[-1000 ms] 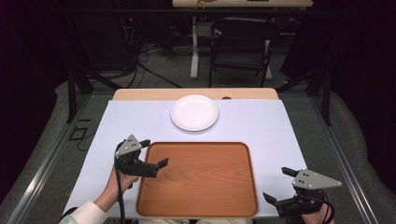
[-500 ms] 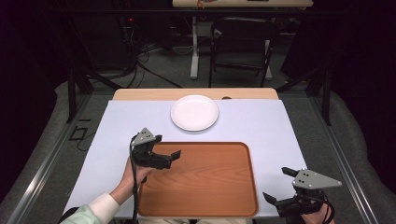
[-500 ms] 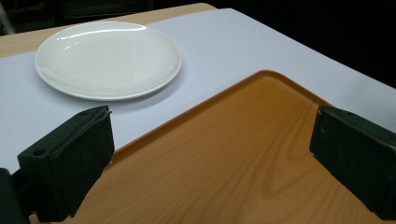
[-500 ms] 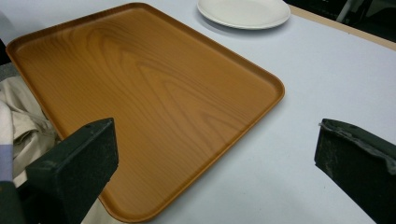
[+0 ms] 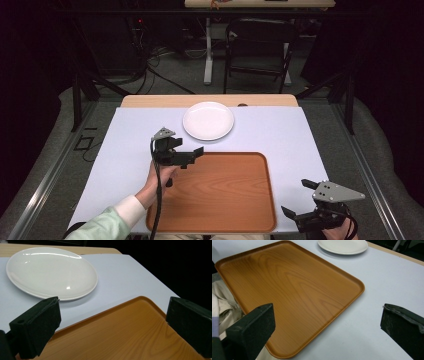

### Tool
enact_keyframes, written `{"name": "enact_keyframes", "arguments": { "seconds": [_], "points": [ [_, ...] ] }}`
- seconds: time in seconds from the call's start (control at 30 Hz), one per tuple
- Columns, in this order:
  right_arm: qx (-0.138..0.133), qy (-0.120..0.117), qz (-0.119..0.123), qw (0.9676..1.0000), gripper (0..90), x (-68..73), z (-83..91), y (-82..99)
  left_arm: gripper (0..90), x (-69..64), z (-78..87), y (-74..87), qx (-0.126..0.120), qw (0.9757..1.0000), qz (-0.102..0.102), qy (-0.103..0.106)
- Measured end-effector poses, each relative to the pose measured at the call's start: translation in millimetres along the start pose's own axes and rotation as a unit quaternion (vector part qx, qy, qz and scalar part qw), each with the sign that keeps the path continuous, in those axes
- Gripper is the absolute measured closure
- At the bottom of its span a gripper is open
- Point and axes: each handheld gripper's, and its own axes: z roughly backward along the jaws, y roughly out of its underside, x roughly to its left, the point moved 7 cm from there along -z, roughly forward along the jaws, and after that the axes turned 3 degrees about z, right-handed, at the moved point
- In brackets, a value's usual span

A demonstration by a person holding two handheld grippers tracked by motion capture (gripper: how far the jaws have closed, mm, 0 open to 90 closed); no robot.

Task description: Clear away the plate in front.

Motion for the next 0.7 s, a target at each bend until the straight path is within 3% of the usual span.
{"name": "enact_keyframes", "arguments": {
  "seconds": [0.13,0.3,0.5,0.6,0.63,0.7],
  "points": [
    [-0.002,-0.001,0.000,1.0000,0.0,0.0,0.3,0.0,0.0,2.5,-12.0,-2.4,0.001,0.9992,0.040,0.000],
    [-0.001,-0.002,0.000,1.0000,0.0,0.1,0.2,0.0,0.0,8.5,-24.5,-3.8,0.007,0.9960,0.089,0.001],
    [-0.001,-0.002,0.000,1.0000,0.0,0.1,0.0,0.0,0.0,18.8,-39.5,-5.1,0.005,0.9892,0.147,-0.001],
    [-0.001,-0.002,0.000,1.0000,0.0,0.1,-0.1,0.0,0.0,22.1,-42.6,-6.1,0.004,0.9873,0.159,-0.004],
    [0.000,-0.002,0.000,1.0000,0.0,0.0,-0.2,0.1,0.0,26.7,-46.5,-7.8,0.000,0.9836,0.180,-0.006],
    [0.000,-0.003,0.000,1.0000,0.0,0.1,-0.3,0.1,0.0,30.0,-51.1,-8.0,0.005,0.9809,0.194,-0.003]
  ]
}}
